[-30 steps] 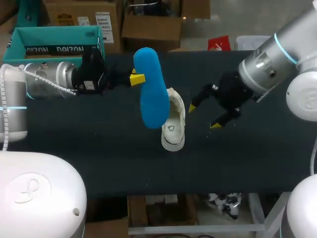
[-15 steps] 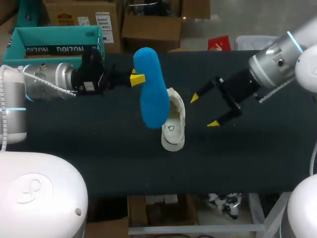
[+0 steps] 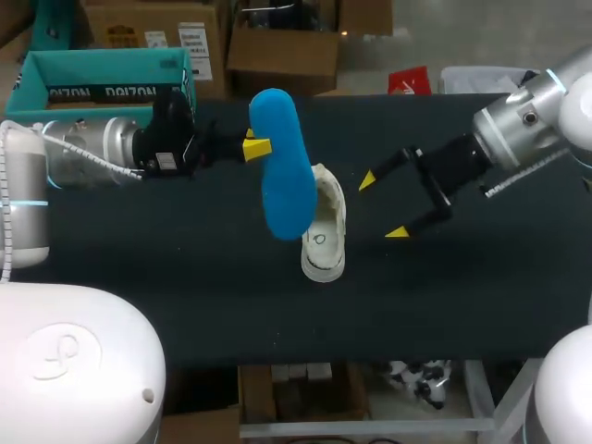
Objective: Open the shoe tongue, take the insole out of the shoe, put the insole back into the shoe, and pack the shoe into the shoebox
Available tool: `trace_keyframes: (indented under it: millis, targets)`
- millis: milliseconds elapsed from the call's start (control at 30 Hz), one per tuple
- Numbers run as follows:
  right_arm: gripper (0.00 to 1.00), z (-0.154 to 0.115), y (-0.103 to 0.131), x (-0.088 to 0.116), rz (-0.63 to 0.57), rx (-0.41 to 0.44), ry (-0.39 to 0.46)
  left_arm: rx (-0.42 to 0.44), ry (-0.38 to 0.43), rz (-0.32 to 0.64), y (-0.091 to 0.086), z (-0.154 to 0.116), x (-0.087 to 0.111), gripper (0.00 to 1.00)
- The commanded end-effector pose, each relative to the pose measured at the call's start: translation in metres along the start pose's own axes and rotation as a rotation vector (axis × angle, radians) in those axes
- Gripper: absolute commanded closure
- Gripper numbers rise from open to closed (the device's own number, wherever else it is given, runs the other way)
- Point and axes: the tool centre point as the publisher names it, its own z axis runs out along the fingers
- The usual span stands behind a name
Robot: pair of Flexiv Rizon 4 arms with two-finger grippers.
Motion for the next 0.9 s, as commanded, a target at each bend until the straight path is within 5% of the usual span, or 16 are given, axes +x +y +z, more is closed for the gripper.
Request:
trace_keyframes:
  millis: [33, 500, 900]
  targets:
    - [0.0, 0.007, 0.004, 0.017, 0.051, 0.027, -0.026, 0.003, -0.004, 0.0, 0.001, 0.0, 0.001, 1.0]
    - [0.0, 0.016, -0.002, 0.01, 0.279, 0.094, 0.038, 0.003, -0.004, 0.0, 0.001, 0.0, 0.001, 1.0]
    - [0.0, 0.018, 0.001, 0.012, 0.287, 0.123, 0.039, 0.005, 0.001, 0.041, 0.003, 0.003, 0.002, 1.0]
